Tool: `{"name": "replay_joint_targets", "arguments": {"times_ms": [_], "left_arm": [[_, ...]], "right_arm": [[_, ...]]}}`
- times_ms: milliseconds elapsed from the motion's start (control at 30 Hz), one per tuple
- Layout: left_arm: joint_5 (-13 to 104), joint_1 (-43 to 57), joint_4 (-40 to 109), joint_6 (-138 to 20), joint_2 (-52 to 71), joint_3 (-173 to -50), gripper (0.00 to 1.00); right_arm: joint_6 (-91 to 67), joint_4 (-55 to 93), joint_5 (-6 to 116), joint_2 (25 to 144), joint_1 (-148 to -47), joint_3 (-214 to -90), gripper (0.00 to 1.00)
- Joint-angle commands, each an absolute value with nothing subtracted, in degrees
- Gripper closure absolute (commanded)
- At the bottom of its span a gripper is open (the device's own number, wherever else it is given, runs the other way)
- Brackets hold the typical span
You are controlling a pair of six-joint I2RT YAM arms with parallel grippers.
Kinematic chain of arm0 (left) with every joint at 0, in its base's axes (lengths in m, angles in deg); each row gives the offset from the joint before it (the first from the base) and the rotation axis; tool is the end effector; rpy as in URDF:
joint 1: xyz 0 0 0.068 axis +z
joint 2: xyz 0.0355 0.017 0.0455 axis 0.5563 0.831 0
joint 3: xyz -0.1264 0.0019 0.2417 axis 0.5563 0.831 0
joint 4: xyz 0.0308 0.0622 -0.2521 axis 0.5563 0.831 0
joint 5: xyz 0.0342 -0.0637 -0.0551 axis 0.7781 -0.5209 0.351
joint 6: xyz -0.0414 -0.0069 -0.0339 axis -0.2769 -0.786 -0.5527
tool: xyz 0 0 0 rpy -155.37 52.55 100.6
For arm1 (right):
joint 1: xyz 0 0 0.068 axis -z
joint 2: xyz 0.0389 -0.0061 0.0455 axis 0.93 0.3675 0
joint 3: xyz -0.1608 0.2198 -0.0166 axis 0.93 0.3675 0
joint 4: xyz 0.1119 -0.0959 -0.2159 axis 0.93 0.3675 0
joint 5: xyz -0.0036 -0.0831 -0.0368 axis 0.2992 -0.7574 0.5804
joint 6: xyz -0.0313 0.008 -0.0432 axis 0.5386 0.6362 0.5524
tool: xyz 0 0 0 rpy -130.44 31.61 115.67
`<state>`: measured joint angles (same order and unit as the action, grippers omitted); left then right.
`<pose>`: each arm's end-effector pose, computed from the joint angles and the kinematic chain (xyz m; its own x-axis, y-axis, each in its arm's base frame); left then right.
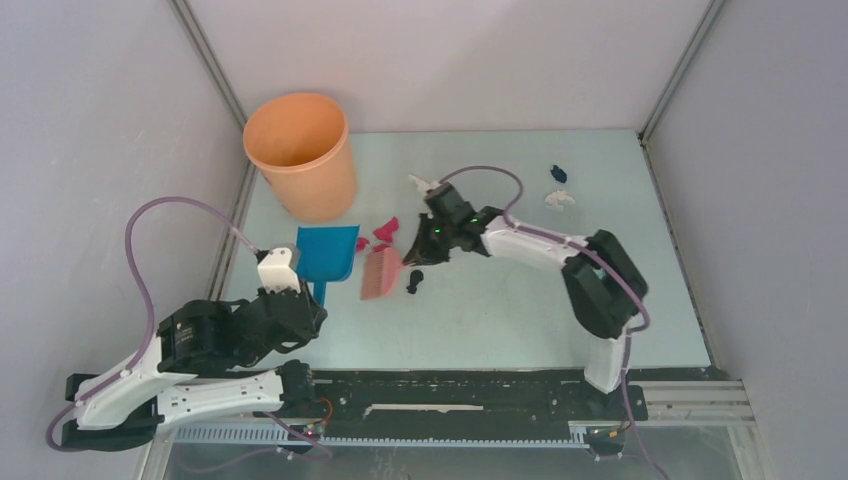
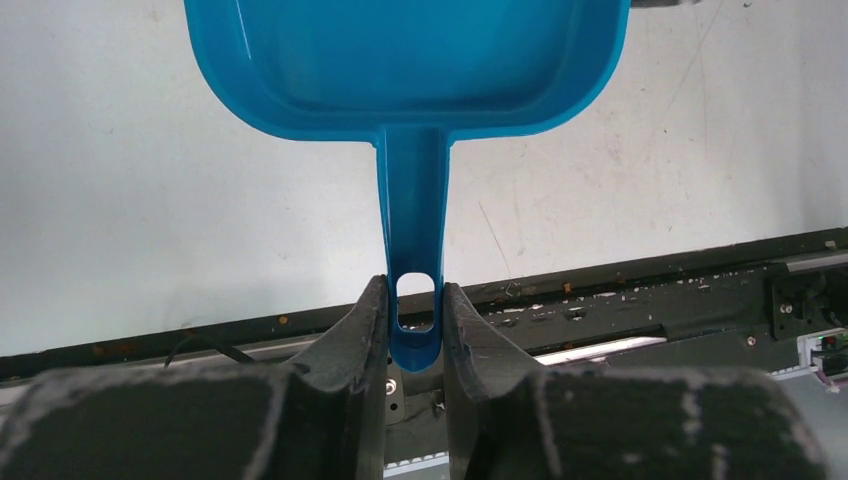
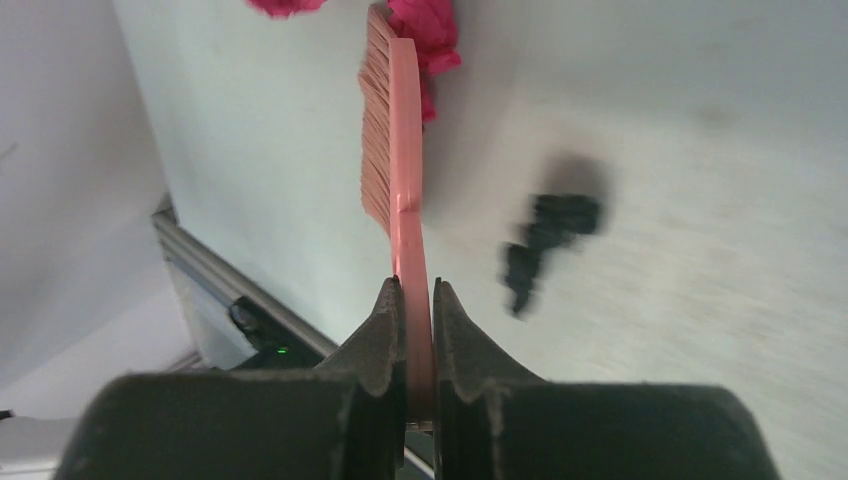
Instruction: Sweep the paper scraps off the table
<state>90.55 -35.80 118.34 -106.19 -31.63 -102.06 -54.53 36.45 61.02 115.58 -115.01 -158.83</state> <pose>0.0380 -0.0409 0.3482 -0.6843 -0.1268 -0.7180 0.0843 0.9644 -0.2506 0.2926 0.3216 0.2100 -0.9499 0.0688 -0.3047 -0.1449 0.7671 0.6250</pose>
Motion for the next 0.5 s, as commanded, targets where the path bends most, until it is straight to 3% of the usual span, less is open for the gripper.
{"name": "replay_joint_targets", "arguments": {"times_ms": [0,233,467], "left_arm": [[89.98,-35.54,117.65,-104.4,-30.61,-101.66,1.0],[91.24,-35.54,116.95,-101.87,-25.95,-100.09,1.0],[87.13,-35.61,114.7,-95.72,-16.02,-98.33,1.0]], "right_arm": [[-43.25,42.18,56.65,105.49,-110.49,-149.58,1.0],[-37.14,48.27,62.39,92.62,-100.89,-138.41,1.0],[-28.81,55.73,74.17,79.16,-90.55,-139.31,1.0]]}}
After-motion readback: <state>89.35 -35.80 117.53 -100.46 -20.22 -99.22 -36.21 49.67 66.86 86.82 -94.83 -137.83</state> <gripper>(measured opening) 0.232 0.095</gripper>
